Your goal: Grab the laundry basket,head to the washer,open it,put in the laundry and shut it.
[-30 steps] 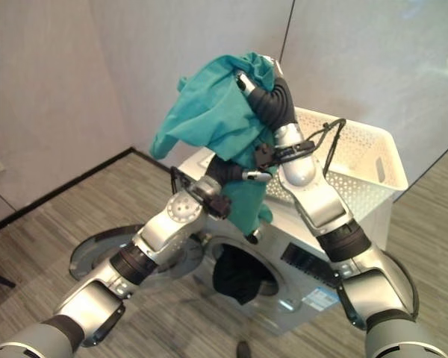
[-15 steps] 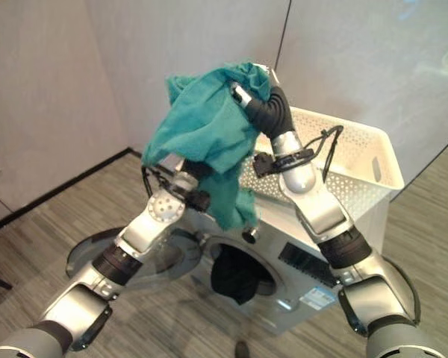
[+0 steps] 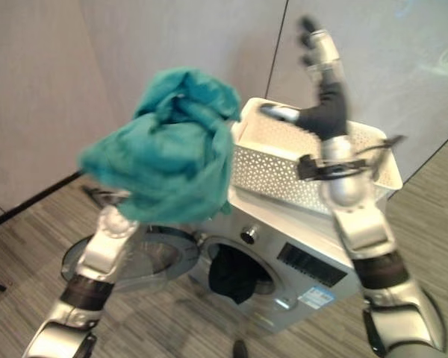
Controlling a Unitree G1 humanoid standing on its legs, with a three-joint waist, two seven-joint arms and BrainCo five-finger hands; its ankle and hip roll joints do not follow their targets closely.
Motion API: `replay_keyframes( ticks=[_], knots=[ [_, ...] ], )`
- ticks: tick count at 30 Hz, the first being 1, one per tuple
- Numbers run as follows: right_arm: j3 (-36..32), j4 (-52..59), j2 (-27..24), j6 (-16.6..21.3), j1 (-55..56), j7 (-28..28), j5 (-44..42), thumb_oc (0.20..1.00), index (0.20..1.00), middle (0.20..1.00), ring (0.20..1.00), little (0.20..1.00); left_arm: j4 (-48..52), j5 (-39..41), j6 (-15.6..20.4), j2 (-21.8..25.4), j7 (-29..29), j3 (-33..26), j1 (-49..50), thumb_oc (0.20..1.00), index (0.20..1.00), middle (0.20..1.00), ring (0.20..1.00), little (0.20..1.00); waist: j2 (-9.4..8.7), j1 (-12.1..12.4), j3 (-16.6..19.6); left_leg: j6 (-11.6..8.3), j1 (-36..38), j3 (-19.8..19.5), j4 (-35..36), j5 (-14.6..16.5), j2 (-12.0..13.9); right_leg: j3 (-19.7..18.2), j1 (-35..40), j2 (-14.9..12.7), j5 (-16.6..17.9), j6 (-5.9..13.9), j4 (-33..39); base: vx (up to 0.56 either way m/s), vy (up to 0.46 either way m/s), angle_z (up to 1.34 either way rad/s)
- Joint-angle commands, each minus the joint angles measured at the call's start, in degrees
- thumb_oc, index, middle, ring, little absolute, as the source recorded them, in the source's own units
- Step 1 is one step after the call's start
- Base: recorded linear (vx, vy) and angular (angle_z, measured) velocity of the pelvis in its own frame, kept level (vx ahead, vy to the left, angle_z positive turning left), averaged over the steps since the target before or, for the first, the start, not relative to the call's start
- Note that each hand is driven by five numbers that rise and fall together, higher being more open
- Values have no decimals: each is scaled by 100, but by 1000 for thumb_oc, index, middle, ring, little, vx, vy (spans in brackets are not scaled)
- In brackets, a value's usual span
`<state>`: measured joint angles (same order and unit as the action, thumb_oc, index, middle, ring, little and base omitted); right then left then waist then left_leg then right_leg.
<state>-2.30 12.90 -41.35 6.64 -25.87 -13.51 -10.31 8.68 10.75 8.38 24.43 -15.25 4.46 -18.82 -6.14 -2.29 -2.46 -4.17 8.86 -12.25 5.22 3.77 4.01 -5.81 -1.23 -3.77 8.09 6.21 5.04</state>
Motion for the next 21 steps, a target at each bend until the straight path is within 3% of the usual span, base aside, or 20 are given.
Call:
replay_keyframes(
  ticks=[1, 2, 3, 5, 8, 13, 15, 18, 19, 21],
  knots=[
    [-709, 133, -276, 306, 438, -117, 278, 1000, 1000, 1000, 1000, 1000, 434, -512, 519, 432, 14, -227, 134, 200, 200, 200, 200, 200, -172, 39, 223, 281, -43, 267, -53, 365, -18, 307, -153, -751, -250, 439, -313, 41, -5, -3],
    [-1376, 207, -371, 260, 1247, -71, 411, 1000, 1000, 1000, 1000, 1000, 777, -482, 593, 480, 174, -640, 861, 200, 200, 200, 200, 200, -170, 17, 207, 283, -40, 281, -51, 389, -22, 300, -158, -748, -242, 444, -302, 36, -3, -3],
    [-1416, 256, -355, 249, 1330, -59, 408, 1000, 1000, 1000, 1000, 1000, 823, -475, 576, 475, 189, -627, 912, 200, 200, 200, 200, 200, -173, 38, 237, 284, -36, 283, -48, 391, -20, 299, -155, -746, -242, 444, -298, 0, 0, 0],
    [-2303, 191, -333, 139, 2555, 35, 533, 1000, 1000, 1000, 1000, 1000, 1282, -321, 663, 442, 481, -1207, 2005, 200, 200, 200, 200, 200, -185, 5, 188, 293, -44, 297, -52, 417, -28, 298, -160, -735, -237, 448, -282, 0, 0, 0],
    [-2825, -44, -54, -58, 3654, 151, 707, 1000, 1000, 1000, 1000, 1000, 1524, -90, 755, 280, 832, -1416, 2868, 200, 200, 200, 200, 200, -204, -15, 154, 307, -64, 306, -57, 438, -41, 295, -190, -734, -217, 453, -269, -8, -3, -1],
    [-2858, -806, 568, -298, 4347, -41, 884, 1000, 1000, 1000, 1000, 1000, 805, 199, 741, 156, 1097, -1061, 3404, 200, 200, 200, 200, 200, -188, -7, 114, 334, -77, 307, -59, 464, -48, 326, -176, -731, -254, 438, -251, 1, -1, -1],
    [-2977, -1264, 898, -559, 4723, -168, 1232, 1000, 1000, 1000, 1000, 1000, 300, 274, 678, 35, 1230, -961, 3709, 200, 200, 200, 200, 200, -177, 8, 108, 343, -87, 283, -59, 469, -63, 372, -158, -744, -271, 430, -242, 18, -10, -7],
    [-2800, -2613, 1316, -728, 4865, -573, 1374, 1000, 1000, 1000, 1000, 1000, -290, 204, 714, -89, 1223, -787, 4008, 200, 200, 200, 200, 200, -158, 71, 49, 356, -139, 212, -89, 462, -79, 441, -160, -762, -282, 431, -245, 7, -11, -7],
    [-2471, -3765, 1522, -780, 4756, -716, 1209, 1000, 1000, 1000, 1000, 1000, -525, 193, 719, -111, 1230, -660, 4114, 200, 200, 200, 200, 200, -142, 139, -12, 365, -190, 163, -121, 448, -102, 479, -181, -771, -278, 436, -251, 0, 0, 0],
    [-2188, -4492, 1574, -746, 4600, -713, 1126, 1000, 1000, 1000, 1000, 1000, -658, 156, 737, -87, 1219, -584, 4153, 200, 200, 200, 200, 200, -150, 158, -60, 364, -218, 151, -146, 449, -120, 490, -190, -778, -275, 444, -255, -43, -19, 5]
  ],
)
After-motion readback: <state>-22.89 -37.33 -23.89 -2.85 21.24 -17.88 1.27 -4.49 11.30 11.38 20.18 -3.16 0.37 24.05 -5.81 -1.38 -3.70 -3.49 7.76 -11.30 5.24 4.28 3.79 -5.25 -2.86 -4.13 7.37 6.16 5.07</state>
